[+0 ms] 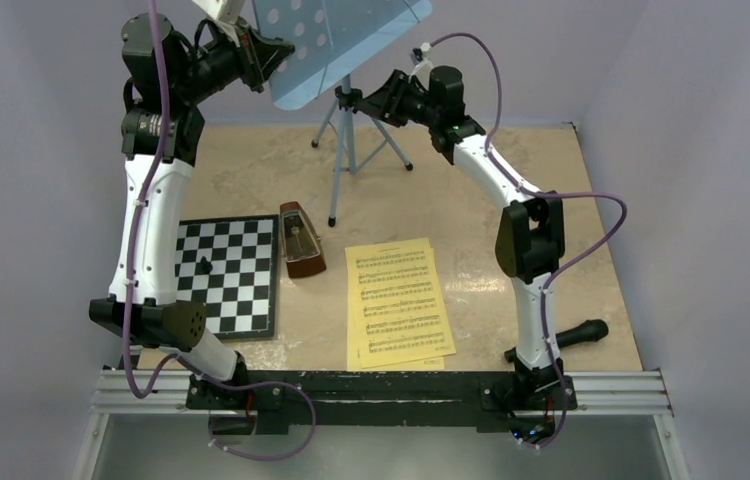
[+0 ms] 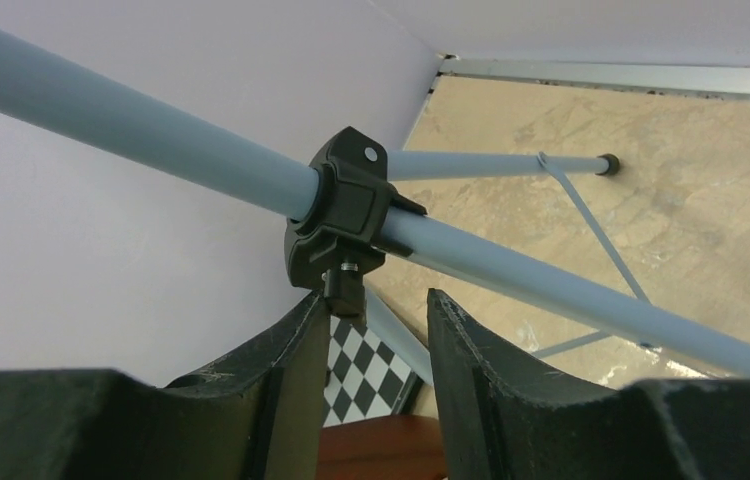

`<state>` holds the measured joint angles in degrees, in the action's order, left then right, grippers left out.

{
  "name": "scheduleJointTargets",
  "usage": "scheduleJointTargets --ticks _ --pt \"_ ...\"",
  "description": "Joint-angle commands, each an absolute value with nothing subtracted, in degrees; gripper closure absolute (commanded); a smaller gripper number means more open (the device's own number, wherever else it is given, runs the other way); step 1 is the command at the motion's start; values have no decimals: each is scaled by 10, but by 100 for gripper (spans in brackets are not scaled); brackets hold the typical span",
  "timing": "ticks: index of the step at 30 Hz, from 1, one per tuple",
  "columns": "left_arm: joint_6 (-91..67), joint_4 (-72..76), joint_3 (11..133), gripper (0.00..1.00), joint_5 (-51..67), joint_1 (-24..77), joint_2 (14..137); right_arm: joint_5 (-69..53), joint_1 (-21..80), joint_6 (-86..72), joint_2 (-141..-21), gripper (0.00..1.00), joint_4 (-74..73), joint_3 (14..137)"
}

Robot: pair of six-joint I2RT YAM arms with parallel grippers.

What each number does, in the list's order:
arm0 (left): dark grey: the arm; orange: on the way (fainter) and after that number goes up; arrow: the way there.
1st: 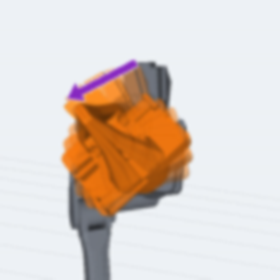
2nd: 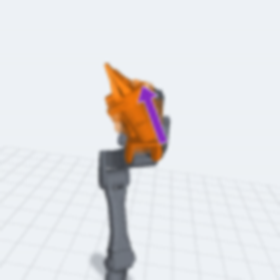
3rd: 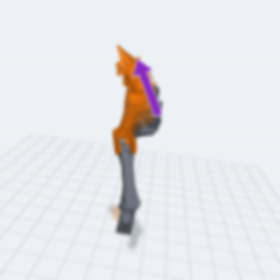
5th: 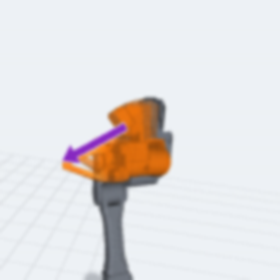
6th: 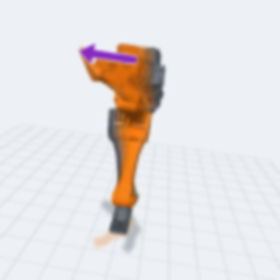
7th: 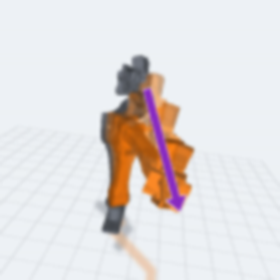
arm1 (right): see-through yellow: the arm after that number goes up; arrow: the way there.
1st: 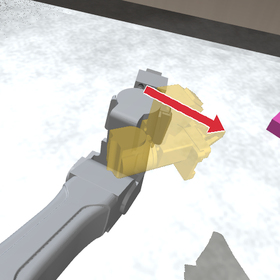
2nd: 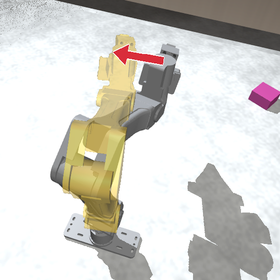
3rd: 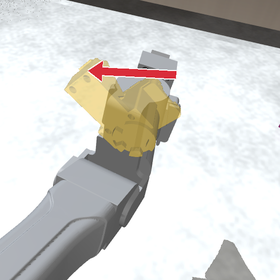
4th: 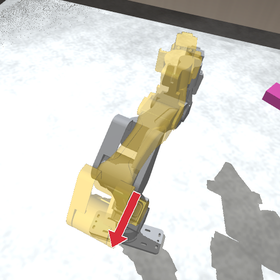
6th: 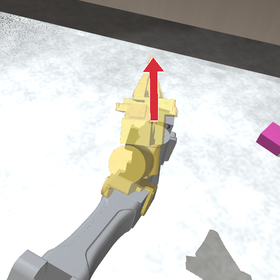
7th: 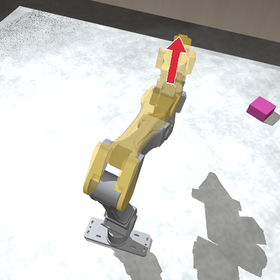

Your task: Pack up the instrument practice props

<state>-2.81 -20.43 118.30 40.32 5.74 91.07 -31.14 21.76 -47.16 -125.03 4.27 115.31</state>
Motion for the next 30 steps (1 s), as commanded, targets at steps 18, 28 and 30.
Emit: scheduleJointTargets --ticks 18,28,30 --pt "4 -232 1199 100 420 60 942 -377 257 76 -1192 100 83 1121" --pt "4 -227 1200 100 417 60 943 -337 293 661 -1171 100 134 1019" --pt "4 -226 1200 100 417 60 944 -330 295 762 -1181 100 218 978"
